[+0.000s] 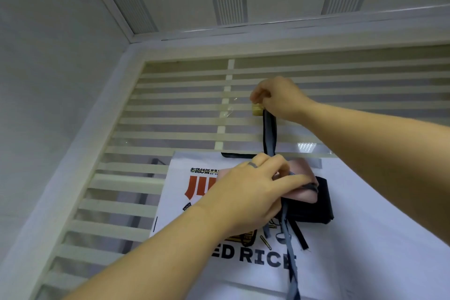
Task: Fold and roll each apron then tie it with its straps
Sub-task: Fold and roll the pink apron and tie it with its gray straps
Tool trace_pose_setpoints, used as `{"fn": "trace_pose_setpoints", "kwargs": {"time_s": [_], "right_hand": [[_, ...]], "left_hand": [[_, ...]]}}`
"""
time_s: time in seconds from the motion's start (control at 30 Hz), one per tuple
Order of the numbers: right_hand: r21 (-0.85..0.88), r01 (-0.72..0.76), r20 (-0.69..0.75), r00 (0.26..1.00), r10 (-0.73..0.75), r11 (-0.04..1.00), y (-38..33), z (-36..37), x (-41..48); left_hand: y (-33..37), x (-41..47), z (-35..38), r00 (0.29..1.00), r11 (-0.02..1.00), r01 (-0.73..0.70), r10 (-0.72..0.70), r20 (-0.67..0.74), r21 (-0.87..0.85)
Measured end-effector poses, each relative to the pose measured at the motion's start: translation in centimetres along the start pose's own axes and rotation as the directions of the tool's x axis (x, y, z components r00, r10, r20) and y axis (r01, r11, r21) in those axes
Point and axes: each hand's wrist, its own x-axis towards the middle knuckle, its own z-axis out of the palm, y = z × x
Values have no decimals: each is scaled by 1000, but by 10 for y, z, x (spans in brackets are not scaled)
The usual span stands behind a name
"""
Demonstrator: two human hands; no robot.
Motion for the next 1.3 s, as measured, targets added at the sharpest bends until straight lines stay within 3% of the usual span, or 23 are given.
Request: {"fn": "trace_pose_setpoints", "kwargs": {"time_s": [0.23, 0.5, 0.57, 0.67, 0.8, 0.93, 1.03, 1.1, 1.2, 1.3], "right_hand": [[-71, 30, 96, 995, -23, 997, -4, 6, 7], [-180, -8, 56, 998, 18, 984, 3, 19, 19], [-139, -50, 27, 998, 55, 989, 6, 25, 18], [-19, -133, -129, 983, 130, 991, 10, 35, 8], [110, -128, -236, 960, 151, 986, 8, 46, -30], [67, -68, -101, 992, 75, 995, 3, 46, -85], [-55, 19, 90, 996, -14, 998, -3, 32, -116], [-161, 98, 217, 974, -61, 982, -6, 20, -134], [-164, 119, 363, 930, -52, 979, -10, 11, -165], [-230, 176, 413, 908, -68, 957, -11, 4, -182]], "left_hand": [[0, -5, -11, 1000, 998, -7, 7, -3, 60], [2, -9, -15, 999, 998, -34, 34, -7, 60], [2, -12, -14, 999, 997, -46, 45, 4, 60], [3, -20, -13, 997, 997, -43, 39, 63, 63], [6, -28, -6, 994, 993, -94, 90, 63, 66], [11, -28, 1, 989, 986, -143, 140, 36, 89], [16, -34, 0, 996, 989, -80, 74, 49, 122], [23, -41, -3, 995, 990, -23, 9, 103, 141], [42, -56, -12, 970, 984, 14, -57, 238, 179], [58, -66, -28, 932, 983, 26, -90, 352, 184]]}}
